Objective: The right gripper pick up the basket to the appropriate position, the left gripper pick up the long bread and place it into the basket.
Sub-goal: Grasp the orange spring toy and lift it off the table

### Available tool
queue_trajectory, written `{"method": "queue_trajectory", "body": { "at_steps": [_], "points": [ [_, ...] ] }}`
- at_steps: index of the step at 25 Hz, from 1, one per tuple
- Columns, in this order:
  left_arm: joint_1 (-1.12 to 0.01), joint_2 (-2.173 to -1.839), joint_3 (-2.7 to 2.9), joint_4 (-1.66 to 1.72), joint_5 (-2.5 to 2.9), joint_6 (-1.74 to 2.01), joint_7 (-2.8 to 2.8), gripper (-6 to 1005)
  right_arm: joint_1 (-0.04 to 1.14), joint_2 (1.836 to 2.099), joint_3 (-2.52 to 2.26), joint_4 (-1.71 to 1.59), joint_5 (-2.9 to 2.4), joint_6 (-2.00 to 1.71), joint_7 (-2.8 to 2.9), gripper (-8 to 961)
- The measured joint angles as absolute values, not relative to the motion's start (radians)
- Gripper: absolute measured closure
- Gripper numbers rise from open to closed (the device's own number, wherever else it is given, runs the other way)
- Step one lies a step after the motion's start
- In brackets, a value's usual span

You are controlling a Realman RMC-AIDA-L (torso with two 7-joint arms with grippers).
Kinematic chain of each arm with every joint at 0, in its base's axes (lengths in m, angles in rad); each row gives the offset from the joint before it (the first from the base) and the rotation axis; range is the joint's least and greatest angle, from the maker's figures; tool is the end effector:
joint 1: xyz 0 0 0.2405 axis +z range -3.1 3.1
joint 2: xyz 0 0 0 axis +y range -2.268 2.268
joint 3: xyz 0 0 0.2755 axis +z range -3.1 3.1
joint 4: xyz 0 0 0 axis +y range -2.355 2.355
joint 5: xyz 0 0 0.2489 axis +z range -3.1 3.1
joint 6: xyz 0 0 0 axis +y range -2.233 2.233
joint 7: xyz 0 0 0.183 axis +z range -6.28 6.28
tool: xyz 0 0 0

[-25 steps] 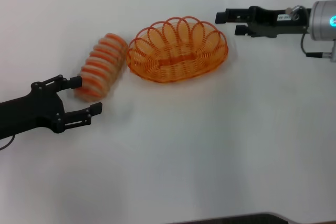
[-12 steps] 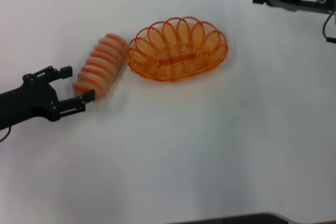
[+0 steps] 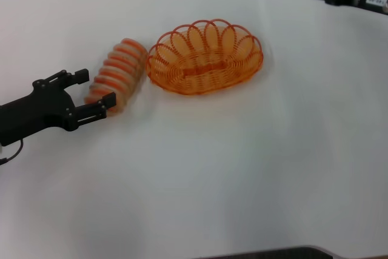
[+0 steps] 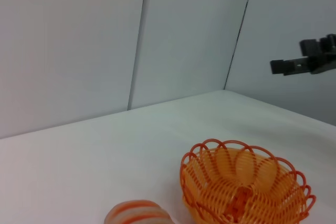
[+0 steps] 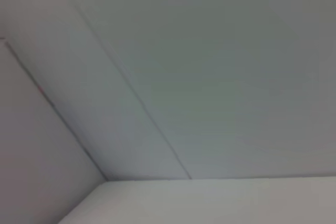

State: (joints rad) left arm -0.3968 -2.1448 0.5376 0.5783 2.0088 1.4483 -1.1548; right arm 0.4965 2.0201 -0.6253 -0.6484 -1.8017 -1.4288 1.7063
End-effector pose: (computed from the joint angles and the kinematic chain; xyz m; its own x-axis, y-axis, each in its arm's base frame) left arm -0.3446 0.3441 -0.0656 0.7504 0.3422 0.5655 0.5682 -0.7711 -0.2873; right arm 0.3081 0.4180 0.0189 0.4796 -0.5000 -0.7211 -0.7846 -0.6123 -0.0974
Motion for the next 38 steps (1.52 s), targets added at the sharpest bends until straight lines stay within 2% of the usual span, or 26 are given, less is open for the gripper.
{"method": "queue_trajectory", "body": {
  "at_steps": [9, 11, 24, 30, 33, 38],
  "points": [
    [-0.415, -2.146, 0.533, 0.564, 2.009, 1.444, -1.177, 147, 0.441, 1.951, -0.634, -0.666, -1.963, -1.600, 1.507, 7],
    [-0.418, -2.147, 0.533, 0.564, 2.009, 1.443, -1.184, 148, 0.436, 1.952, -0.633, -0.679, -1.986, -1.604, 1.487, 7],
    [-0.422, -2.143, 0.517, 0.566, 2.010, 1.400, -1.226, 149, 0.433, 1.996, -0.632, -0.764, -2.163, -1.565, 1.409, 6],
    [-0.435, -2.140, 0.509, 0.601, 2.014, 1.395, -1.398, 150, 0.435, 2.001, -0.624, -0.765, -2.159, -1.564, 1.408, 6],
    [-0.447, -2.127, 0.545, 0.629, 2.021, 1.398, -1.535, 151, 0.438, 2.002, -0.622, -0.766, -2.159, -1.565, 1.408, 6],
    [-0.476, -2.076, 0.673, 0.648, 2.033, 1.394, -1.780, 151, 0.441, 2.002, -0.619, -0.766, -2.159, -1.565, 1.411, 6]
  ]
}}
